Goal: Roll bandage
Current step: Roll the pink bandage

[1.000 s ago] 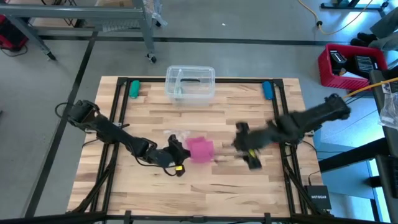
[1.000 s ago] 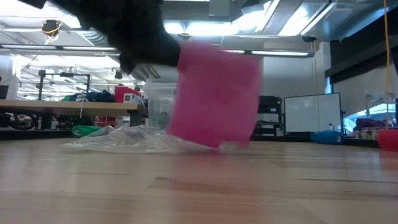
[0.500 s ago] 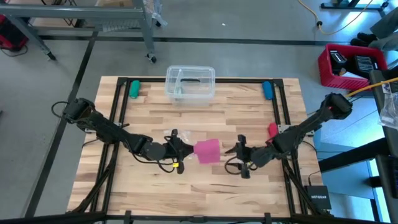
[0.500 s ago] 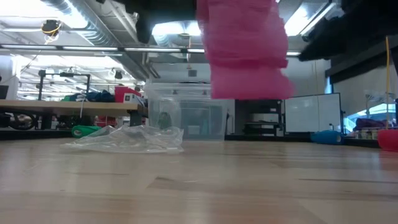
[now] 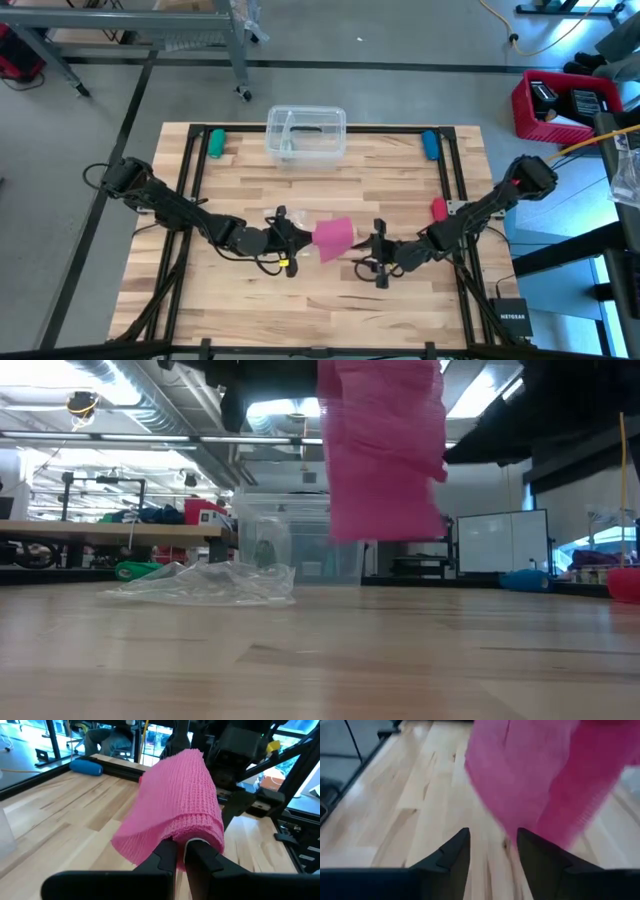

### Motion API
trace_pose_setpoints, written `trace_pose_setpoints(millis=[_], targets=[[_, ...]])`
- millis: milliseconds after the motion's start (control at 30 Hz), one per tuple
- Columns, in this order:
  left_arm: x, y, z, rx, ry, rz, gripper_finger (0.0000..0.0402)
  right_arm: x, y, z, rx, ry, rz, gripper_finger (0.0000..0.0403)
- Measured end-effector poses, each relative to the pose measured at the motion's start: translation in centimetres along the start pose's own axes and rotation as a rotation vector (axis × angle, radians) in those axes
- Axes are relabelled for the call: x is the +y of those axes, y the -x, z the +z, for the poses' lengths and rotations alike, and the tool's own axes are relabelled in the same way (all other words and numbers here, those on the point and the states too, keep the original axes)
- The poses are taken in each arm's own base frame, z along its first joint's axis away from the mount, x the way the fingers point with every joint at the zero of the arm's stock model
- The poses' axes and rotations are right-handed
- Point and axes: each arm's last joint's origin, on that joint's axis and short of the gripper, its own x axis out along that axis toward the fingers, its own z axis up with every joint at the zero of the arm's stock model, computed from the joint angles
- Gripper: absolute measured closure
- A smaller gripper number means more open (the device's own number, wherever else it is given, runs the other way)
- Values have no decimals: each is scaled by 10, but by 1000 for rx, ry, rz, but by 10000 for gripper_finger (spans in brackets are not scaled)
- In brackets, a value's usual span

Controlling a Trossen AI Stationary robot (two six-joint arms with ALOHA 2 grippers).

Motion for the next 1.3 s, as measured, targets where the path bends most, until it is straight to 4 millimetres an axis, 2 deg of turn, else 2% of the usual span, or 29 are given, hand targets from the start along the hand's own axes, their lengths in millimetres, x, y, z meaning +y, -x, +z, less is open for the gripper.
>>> trace_pose_setpoints(millis=[267, 433, 633, 867, 1033, 1300], targets=[[-1, 0, 0, 1, 1, -2, 386, -2, 9, 5, 88, -31, 36, 257], [-2, 1, 0, 0, 0, -10, 386, 0, 8, 18, 31, -9, -14, 259], [-2, 1, 0, 0, 3, -10, 386, 1, 8, 23, -15, 22, -10, 259], [-3, 2, -1, 1, 1, -13, 386, -2, 9, 16, 51, 67, -45, 259], [-6, 4, -2, 4, -2, -22, 386, -2, 10, 11, 102, 15, -25, 259], [-5, 4, -2, 3, -2, -23, 386, 2, 7, 26, -44, 4, 8, 259]])
